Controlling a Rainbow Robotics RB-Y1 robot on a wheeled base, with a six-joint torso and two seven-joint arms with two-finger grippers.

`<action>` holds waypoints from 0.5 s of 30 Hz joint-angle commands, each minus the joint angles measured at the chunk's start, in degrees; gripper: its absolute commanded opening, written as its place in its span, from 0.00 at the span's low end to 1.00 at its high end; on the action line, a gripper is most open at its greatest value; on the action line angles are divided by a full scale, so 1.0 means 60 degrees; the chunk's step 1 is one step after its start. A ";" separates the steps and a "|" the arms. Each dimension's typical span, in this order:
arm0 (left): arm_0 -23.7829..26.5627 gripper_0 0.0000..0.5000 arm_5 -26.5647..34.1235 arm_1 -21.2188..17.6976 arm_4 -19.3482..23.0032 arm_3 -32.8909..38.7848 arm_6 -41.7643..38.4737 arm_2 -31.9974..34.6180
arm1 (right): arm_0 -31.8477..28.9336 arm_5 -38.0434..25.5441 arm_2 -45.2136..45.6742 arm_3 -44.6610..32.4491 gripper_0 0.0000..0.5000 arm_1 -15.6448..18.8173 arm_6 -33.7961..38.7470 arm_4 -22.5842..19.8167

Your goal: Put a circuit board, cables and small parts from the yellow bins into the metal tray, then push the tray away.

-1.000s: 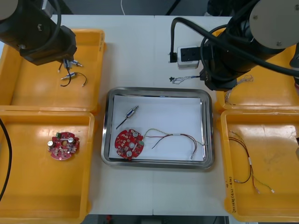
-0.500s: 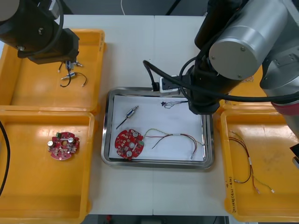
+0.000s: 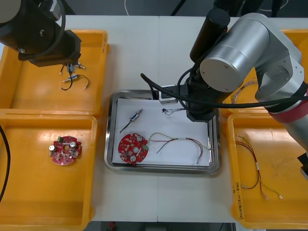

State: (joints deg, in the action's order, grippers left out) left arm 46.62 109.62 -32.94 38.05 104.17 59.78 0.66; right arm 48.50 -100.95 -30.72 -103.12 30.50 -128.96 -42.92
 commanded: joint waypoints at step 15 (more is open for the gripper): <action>-0.0035 0.01 0.0064 -0.0385 -0.0086 0.0289 0.0700 -0.0110 | -0.0012 0.1429 -0.1061 0.0853 0.00 -0.0089 -0.0055 0.0591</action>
State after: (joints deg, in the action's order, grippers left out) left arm 46.54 109.62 -32.94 38.03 104.17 59.79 0.66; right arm 48.49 -93.66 -35.87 -98.47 30.50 -128.96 -39.93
